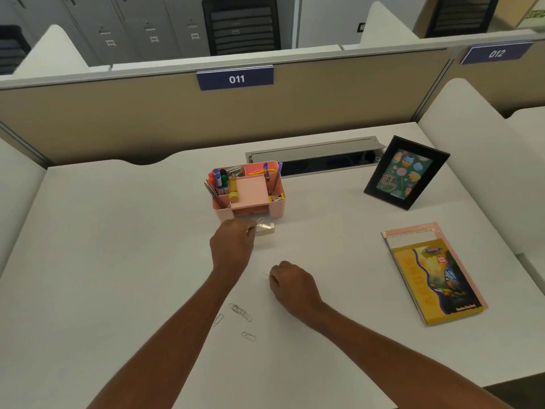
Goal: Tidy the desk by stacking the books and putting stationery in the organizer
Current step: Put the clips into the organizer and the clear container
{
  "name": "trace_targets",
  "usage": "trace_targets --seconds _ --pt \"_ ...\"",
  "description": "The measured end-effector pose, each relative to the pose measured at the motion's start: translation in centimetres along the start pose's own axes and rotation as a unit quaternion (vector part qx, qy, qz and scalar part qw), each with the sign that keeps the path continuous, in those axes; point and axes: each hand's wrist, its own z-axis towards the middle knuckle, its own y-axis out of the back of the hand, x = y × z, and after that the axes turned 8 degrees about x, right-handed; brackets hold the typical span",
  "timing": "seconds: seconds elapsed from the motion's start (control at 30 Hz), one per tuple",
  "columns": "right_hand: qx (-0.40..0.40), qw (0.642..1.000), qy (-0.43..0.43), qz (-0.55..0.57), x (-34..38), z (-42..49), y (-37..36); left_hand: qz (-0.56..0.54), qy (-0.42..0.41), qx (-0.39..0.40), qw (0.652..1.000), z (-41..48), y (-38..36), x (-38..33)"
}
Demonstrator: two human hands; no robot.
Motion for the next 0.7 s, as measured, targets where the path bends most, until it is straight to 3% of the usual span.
trace_targets --seconds 0.4,0.53,0.7 --pt "-0.084 0.995 0.035 0.032 2.0 5.6 7.8 -0.042 0.046 -0.023 0.998 -4.9 0.1 3.0" --pt "-0.075 0.996 0.04 -0.033 2.2 8.9 9.6 -0.031 0.052 0.055 0.997 -7.1 -0.7 5.8" --pt "-0.008 0.993 0.037 -0.111 2.5 11.5 10.0 0.038 0.03 0.155 0.987 -8.9 -1.2 8.3"
